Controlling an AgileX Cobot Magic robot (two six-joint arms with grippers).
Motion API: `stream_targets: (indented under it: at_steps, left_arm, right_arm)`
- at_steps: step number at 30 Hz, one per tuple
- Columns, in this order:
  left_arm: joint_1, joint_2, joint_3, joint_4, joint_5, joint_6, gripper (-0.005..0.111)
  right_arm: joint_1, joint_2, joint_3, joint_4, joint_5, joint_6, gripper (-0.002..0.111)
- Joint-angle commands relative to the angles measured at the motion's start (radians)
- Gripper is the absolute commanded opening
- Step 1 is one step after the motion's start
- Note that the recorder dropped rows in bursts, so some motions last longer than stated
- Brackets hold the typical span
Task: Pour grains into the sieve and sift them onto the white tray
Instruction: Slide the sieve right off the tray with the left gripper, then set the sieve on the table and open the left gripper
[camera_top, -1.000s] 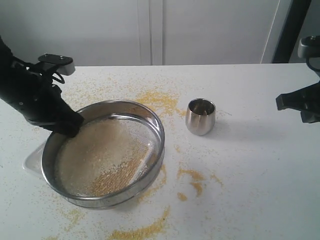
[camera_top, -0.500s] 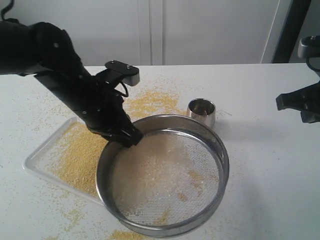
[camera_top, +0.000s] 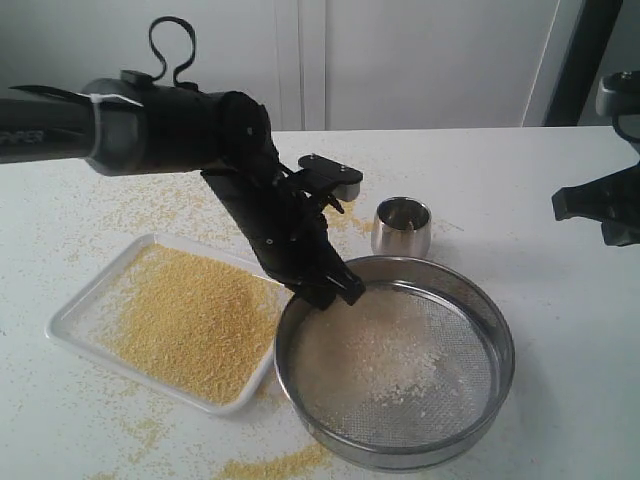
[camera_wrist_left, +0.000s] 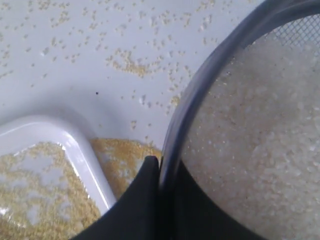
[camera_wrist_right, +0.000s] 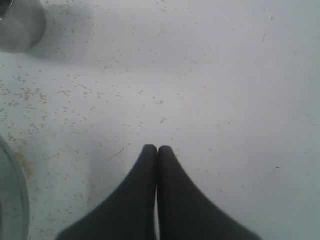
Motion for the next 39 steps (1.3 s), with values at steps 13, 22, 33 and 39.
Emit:
stream_targets:
  at_steps: [13,22,33,39]
  left_arm:
    - [-0.039,0.161,-0.17,0.079,0.025,-0.039,0.0]
    - [-0.037,0.169,-0.17,0.173,0.017,-0.087,0.0]
    - [-0.02,0.173,-0.17,0.23,-0.071,-0.197,0.0]
    - [-0.02,0.173,-0.17,0.23,-0.076,-0.199,0.028]
  right_arm:
    - [-0.002,-0.006,0.002,-0.005,-0.013,0.002,0.0]
    - [-0.002,-0.006,0.002,-0.005,-0.013,0.002,0.0]
    - [-0.002,-0.006,0.002,-0.001,-0.013,0.002,0.0]
    - [-0.002,-0.006,0.002,-0.001,-0.013,0.002,0.0]
